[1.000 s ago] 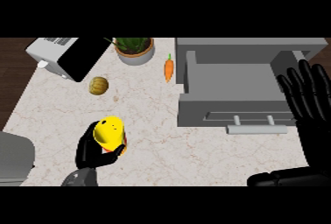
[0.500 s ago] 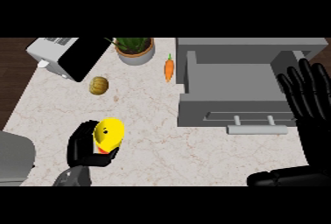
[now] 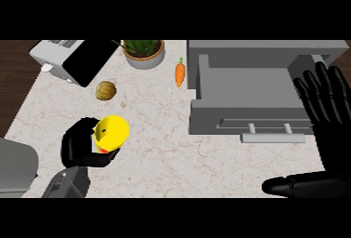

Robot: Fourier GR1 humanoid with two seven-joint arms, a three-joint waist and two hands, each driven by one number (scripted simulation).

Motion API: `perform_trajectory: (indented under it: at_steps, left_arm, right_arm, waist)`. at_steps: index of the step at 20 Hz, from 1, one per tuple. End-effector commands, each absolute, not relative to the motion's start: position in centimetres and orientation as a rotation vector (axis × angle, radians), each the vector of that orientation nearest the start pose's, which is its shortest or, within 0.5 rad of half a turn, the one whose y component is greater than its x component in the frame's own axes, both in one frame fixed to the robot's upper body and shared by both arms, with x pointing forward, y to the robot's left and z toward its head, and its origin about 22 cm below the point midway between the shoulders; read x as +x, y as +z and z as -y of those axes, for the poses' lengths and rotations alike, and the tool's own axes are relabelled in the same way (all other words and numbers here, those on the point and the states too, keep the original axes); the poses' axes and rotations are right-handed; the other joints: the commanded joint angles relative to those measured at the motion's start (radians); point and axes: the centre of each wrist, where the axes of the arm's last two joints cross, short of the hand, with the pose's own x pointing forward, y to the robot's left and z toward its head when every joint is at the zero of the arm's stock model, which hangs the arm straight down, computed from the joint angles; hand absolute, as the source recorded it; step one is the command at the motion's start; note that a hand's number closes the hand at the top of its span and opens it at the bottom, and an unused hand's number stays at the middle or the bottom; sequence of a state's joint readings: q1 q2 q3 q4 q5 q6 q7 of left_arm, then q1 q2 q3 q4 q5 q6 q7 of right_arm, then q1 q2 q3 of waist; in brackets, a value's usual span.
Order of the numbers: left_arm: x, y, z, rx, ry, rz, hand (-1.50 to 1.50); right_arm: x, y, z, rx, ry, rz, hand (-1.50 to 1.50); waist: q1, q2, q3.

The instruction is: Pick up the cup, place it into the drawer and close the drawer

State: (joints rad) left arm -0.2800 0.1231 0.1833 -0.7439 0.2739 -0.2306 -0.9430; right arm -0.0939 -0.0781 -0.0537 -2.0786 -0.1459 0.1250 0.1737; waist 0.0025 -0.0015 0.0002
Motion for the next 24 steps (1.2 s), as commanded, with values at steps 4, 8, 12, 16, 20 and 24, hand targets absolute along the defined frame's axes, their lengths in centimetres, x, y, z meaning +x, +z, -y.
perform_trajectory:
  at_steps: [4, 8, 12, 16, 20, 24]
  left_arm:
    - [29.6, -6.3, -23.5, -0.285, 0.144, 2.072, 1.5]
    - [31.3, -1.3, -23.2, -0.356, 0.109, 2.079, 1.5]
    - [31.2, 1.6, -19.2, -0.399, 0.111, 2.083, 1.5]
    - [31.8, 7.2, -18.9, -0.41, 0.113, 2.095, 1.5]
    - [34.4, 9.2, -16.2, -0.38, 0.082, 2.108, 1.5]
    - [34.5, 13.7, -15.1, -0.368, 0.051, 2.116, 1.5]
  right_arm:
    - [21.7, 14.2, 24.2, 0.147, 0.131, 1.982, -1.5]
    - [23.1, 13.7, 23.8, 0.164, 0.134, 1.986, -1.5]
    - [21.9, 14.2, 24.6, 0.137, 0.129, 1.994, -1.5]
    - [21.9, 13.4, 24.2, 0.154, 0.139, 1.981, -1.5]
    - [22.3, 14.3, 24.4, 0.134, 0.125, 2.002, -1.5]
    - [21.1, 13.3, 25.9, 0.12, 0.136, 1.998, -1.5]
  waist:
    - [0.002, -0.002, 0.001]
    - [0.004, -0.001, 0.001]
    - [-0.002, -0.001, 0.0]
    - [-0.001, -0.001, 0.0]
    - [-0.009, 0.002, 0.0]
    - [-0.008, 0.0, 0.0]
